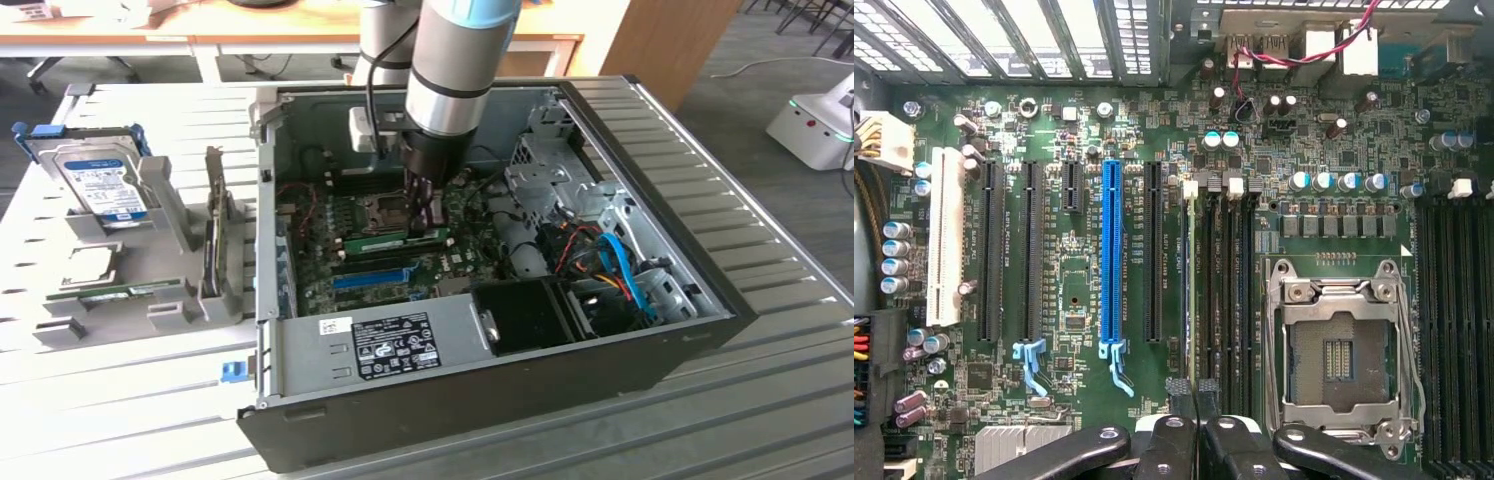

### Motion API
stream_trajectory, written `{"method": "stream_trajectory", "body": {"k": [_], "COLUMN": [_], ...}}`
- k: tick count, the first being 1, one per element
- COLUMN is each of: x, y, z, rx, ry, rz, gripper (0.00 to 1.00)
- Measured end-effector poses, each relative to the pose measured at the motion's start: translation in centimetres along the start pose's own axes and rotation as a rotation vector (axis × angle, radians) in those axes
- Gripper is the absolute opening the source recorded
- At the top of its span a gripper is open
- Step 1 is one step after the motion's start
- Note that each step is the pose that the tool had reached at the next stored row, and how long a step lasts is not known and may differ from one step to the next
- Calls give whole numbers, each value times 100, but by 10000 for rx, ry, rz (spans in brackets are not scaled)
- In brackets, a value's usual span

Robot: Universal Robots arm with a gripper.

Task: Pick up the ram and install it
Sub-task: 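Insert the ram into the slot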

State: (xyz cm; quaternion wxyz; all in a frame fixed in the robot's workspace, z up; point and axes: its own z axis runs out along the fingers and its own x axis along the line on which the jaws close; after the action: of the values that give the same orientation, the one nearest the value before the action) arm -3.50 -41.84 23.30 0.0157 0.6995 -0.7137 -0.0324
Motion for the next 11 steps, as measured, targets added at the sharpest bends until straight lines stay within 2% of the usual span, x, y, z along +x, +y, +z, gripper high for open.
{"method": "stream_trajectory", "body": {"k": [11], "x": [-1], "y": [-23], "z": [-1], "rx": [-3], "ry": [-1], "rz": [0], "gripper": [12]}}
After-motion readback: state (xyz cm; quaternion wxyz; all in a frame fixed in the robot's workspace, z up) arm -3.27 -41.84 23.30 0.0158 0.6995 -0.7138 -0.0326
